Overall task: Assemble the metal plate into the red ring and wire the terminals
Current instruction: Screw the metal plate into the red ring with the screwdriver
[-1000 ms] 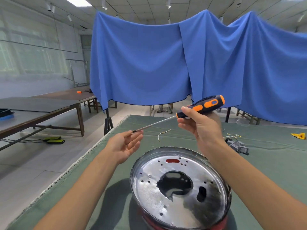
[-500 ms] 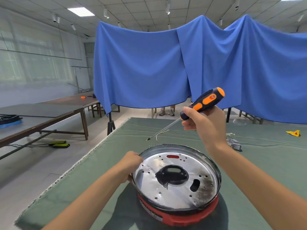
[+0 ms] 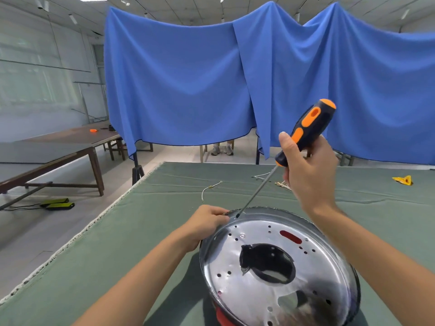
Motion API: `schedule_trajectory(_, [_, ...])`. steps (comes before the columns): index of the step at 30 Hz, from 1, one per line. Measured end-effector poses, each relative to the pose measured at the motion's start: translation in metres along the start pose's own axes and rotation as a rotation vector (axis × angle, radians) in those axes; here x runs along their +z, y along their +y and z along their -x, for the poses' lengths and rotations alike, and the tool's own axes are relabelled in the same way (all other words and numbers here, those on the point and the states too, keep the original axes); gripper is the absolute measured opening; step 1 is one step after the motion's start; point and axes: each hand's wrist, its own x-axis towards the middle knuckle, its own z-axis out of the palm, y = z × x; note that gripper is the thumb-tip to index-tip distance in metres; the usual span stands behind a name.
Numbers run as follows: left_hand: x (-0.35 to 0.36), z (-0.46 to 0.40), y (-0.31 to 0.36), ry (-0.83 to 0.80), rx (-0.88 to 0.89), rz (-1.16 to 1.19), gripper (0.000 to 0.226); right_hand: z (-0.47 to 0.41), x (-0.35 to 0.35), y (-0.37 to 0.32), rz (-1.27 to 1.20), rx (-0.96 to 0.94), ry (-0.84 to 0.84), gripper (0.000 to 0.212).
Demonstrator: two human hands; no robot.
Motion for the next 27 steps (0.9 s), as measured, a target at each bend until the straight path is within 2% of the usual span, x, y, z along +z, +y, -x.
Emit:
schedule_trajectory(8, [0.003,-0.009,-0.001,-0.095,-0.004,0.076,0.034,-0.015,0.008,0.02,0.031,-0.072,0.011,0.019])
schedule_trajectory(15, [0.009,-0.005,-0.01,-0.002,-0.027,0.178,0.026,-0.013,0.017,0.024,0.04,-0.112,-0.028,0.018])
schedule_trajectory(19, [0.009,-0.002,-0.015,0.019,-0.047,0.26,0.031,-0.007,0.018,0.024,0.065,-0.122,-0.039,0.018])
schedule_trajectory(21, [0.01,0.0,-0.018,0.027,-0.062,0.287,0.02,-0.005,0.017,0.024,0.063,-0.116,-0.039,0.019])
schedule_trajectory(24, [0.011,-0.001,-0.023,0.043,-0.084,0.326,0.02,-0.004,0.017,0.024,0.044,-0.102,-0.047,0.02])
schedule_trajectory(27, [0.013,0.002,-0.021,0.035,-0.095,0.405,0.01,-0.004,0.02,0.023,0.037,-0.105,-0.06,0.018])
